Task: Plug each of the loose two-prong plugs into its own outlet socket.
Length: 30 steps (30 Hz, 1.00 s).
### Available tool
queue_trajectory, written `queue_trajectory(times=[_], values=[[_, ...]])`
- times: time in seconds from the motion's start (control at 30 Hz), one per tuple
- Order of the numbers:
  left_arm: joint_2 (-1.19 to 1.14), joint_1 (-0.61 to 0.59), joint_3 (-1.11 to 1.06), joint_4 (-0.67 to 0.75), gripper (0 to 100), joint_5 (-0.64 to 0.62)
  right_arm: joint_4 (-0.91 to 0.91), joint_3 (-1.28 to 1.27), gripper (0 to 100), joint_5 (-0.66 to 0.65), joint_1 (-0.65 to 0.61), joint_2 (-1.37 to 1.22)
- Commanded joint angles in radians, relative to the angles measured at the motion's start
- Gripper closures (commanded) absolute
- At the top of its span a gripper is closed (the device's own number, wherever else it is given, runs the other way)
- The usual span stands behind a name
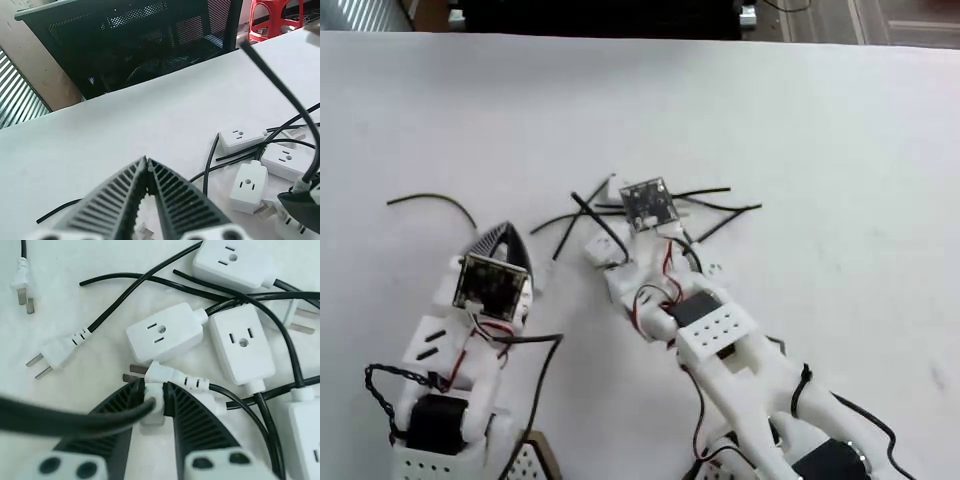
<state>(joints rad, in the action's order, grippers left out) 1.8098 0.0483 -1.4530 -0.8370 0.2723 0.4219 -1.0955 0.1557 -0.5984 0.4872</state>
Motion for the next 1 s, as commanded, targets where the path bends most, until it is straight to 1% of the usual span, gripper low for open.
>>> queue_trajectory(times=[0.0,0.13,0.37,0.63,0.8,0.97], values=[[0.007,-0.010,0.005,0.015,98,-0.009,0.022,-0.003,98.1,-0.012,0.008,-0.002],[0.007,-0.010,0.005,0.015,98,-0.009,0.041,-0.006,98.1,-0.054,0.008,-0.001],[0.007,-0.010,0.005,0.015,98,-0.009,0.067,-0.002,98.1,-0.055,0.010,0.008],[0.007,-0.010,0.005,0.015,98,-0.009,0.147,-0.008,98.2,-0.058,0.007,0.157],[0.007,-0.010,0.005,0.015,98,-0.009,0.119,-0.041,98.2,-0.089,-0.027,0.157],[0.007,-0.010,0.005,0.015,98,-0.009,0.077,-0.052,98.2,-0.091,-0.025,0.148]])
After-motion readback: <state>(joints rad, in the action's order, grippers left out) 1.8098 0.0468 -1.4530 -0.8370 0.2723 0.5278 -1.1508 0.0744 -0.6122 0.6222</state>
